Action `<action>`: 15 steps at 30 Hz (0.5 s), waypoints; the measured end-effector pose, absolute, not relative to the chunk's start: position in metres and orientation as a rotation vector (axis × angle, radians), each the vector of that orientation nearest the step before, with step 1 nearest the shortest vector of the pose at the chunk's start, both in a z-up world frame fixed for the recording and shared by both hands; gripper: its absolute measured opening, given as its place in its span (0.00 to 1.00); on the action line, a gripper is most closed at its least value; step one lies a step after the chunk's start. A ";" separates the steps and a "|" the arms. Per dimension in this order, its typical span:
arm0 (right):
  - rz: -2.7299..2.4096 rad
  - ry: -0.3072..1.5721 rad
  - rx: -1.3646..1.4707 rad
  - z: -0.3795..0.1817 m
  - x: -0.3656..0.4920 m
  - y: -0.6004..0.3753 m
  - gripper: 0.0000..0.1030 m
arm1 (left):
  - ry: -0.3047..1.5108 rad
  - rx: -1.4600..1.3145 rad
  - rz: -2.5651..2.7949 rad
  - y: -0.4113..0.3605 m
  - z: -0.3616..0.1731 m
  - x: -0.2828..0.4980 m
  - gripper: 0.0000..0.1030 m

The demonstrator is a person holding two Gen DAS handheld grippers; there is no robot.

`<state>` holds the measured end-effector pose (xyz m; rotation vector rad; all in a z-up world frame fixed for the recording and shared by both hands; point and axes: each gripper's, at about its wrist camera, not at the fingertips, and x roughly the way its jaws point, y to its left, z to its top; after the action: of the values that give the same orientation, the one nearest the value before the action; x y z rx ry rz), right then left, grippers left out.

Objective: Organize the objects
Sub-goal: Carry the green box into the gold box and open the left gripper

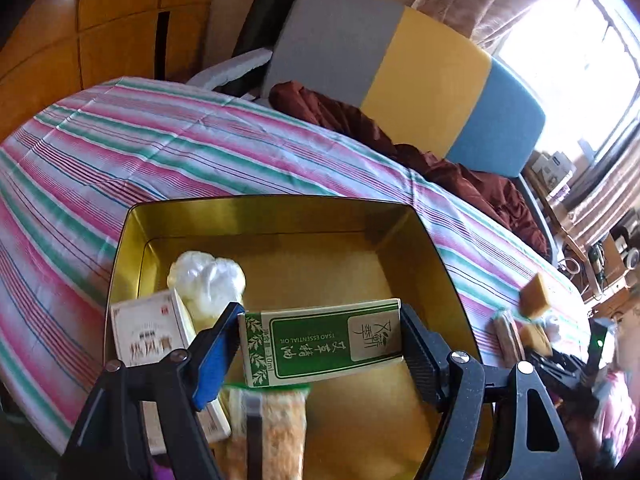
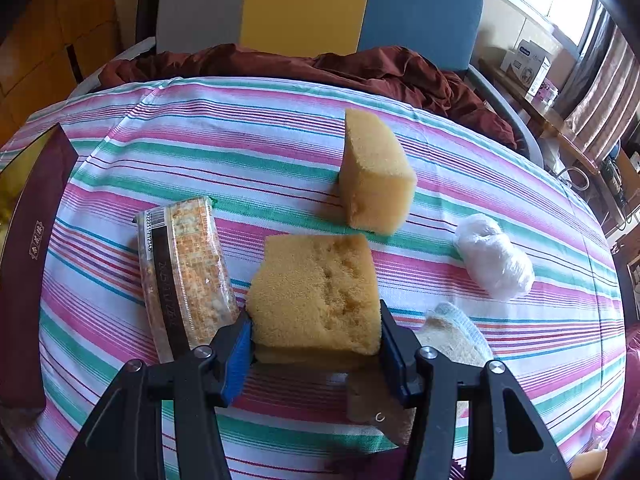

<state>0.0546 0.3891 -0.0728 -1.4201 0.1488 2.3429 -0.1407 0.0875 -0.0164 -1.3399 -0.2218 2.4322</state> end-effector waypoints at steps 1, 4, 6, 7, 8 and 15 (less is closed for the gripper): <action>2.343 0.149 -1.421 -0.073 0.055 0.390 0.54 | -0.234 -1.360 2.441 0.087 -0.020 -0.150 0.74; 2.342 0.148 -1.423 -0.072 0.054 0.389 0.54 | -0.233 -1.421 2.448 0.089 -0.031 -0.170 0.74; 2.342 0.150 -1.422 -0.072 0.054 0.389 0.54 | -0.237 -1.453 2.442 0.090 -0.039 -0.182 0.74; 2.342 0.151 -1.422 -0.072 0.054 0.389 0.54 | -0.232 -1.461 2.450 0.091 -0.042 -0.186 0.76; 2.342 0.152 -1.422 -0.072 0.054 0.389 0.54 | -0.222 -1.469 2.472 0.091 -0.044 -0.189 0.76; 2.340 0.154 -1.428 -0.074 0.053 0.390 0.54 | -0.180 -1.486 2.529 0.086 -0.046 -0.202 0.84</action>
<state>0.0534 0.3901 -0.0742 -1.4282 0.1542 2.3398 -0.2020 0.0856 -0.0464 -1.4865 -0.1801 2.5286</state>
